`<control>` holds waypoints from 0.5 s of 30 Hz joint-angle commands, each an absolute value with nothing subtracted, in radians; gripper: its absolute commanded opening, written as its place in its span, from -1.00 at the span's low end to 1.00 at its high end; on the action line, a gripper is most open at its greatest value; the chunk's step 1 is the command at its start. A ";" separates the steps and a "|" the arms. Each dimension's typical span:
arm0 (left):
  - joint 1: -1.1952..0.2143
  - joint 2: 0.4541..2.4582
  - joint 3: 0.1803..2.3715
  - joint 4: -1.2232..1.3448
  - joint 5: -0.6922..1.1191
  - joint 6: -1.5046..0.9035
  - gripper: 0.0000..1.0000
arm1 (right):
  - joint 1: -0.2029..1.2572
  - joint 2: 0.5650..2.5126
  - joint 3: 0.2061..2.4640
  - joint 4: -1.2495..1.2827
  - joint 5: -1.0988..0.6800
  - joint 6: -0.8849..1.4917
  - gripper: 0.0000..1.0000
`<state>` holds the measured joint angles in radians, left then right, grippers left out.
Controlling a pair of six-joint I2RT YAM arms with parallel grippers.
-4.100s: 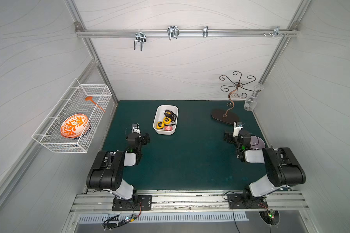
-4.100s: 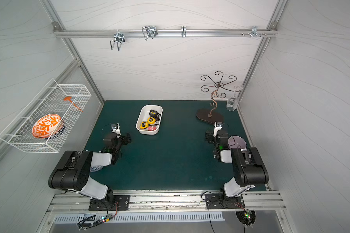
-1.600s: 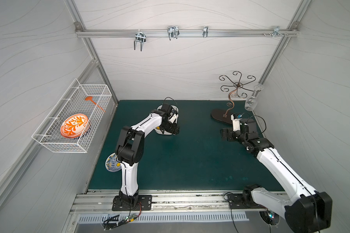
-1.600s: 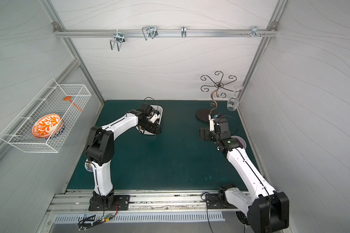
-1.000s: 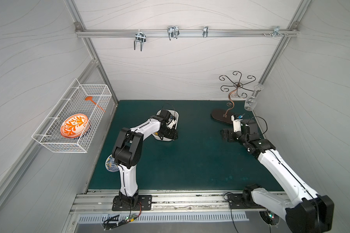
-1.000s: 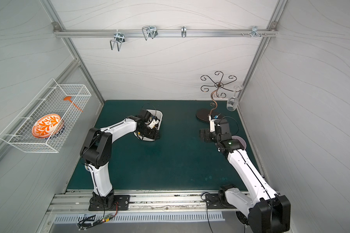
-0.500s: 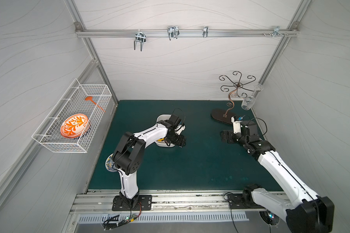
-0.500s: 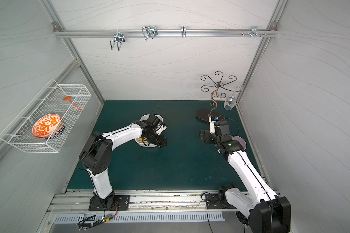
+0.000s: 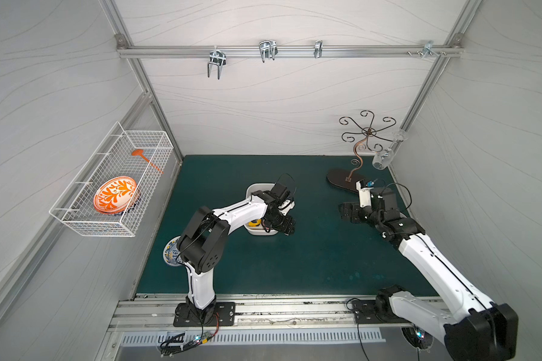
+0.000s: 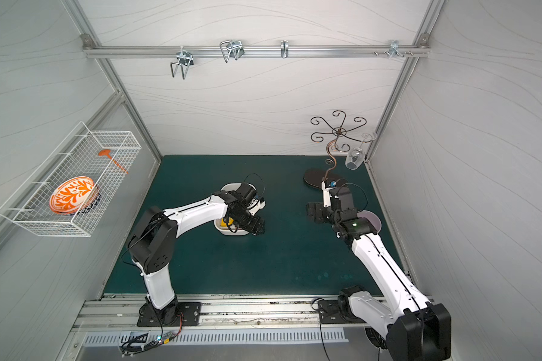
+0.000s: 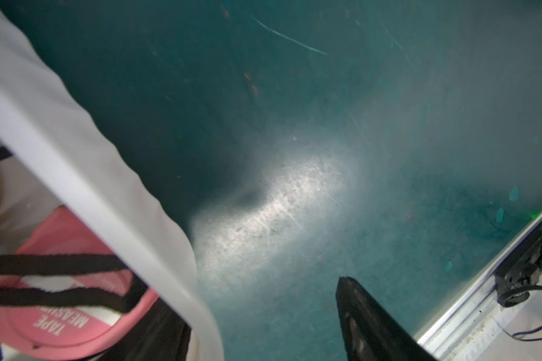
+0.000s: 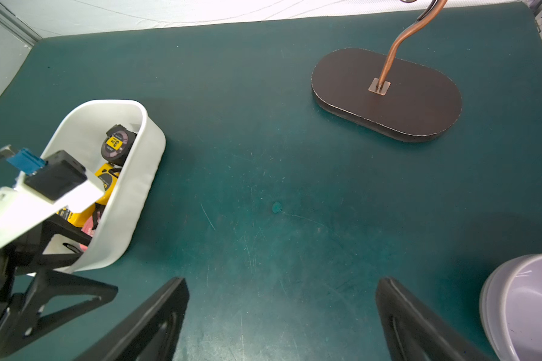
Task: Take the tape measure out of the storage box
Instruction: Move the storage box to the center of the board.
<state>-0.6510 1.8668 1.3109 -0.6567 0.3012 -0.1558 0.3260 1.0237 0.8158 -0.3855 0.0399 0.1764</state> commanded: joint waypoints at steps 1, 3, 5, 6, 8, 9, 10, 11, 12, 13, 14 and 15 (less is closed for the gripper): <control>-0.660 1.837 1.372 -0.716 0.294 -0.156 0.55 | 0.339 1.025 0.819 -0.386 0.046 0.193 0.98; -0.654 1.830 1.413 -0.755 0.251 -0.142 0.58 | 0.343 1.025 0.823 -0.390 0.043 0.194 0.98; -0.641 1.819 1.456 -0.788 0.233 -0.138 0.63 | 0.347 1.025 0.825 -0.392 0.036 0.194 0.98; -0.633 1.812 1.477 -0.801 0.221 -0.140 0.64 | 0.349 1.024 0.825 -0.395 0.033 0.194 0.98; -0.618 1.800 1.516 -0.823 0.190 -0.145 0.67 | 0.351 1.025 0.825 -0.397 0.027 0.195 0.98; -0.609 1.793 1.534 -0.832 0.171 -0.150 0.69 | 0.352 1.024 0.824 -0.399 0.022 0.196 0.98; -0.598 1.789 1.554 -0.839 0.154 -0.152 0.70 | 0.353 1.023 0.824 -0.399 0.016 0.199 0.98; -0.589 1.785 1.568 -0.843 0.135 -0.157 0.71 | 0.353 1.022 0.823 -0.398 0.010 0.200 0.98; -0.579 1.783 1.586 -0.847 0.110 -0.163 0.74 | 0.353 1.022 0.822 -0.399 0.001 0.200 0.98; -0.571 1.782 1.605 -0.850 0.077 -0.167 0.76 | 0.352 1.020 0.822 -0.397 -0.013 0.200 0.98; -0.563 1.788 1.620 -0.851 0.044 -0.173 0.77 | 0.352 1.020 0.823 -0.397 -0.025 0.202 0.98; -0.553 1.798 1.637 -0.851 0.019 -0.177 0.78 | 0.352 1.020 0.823 -0.396 -0.041 0.205 0.98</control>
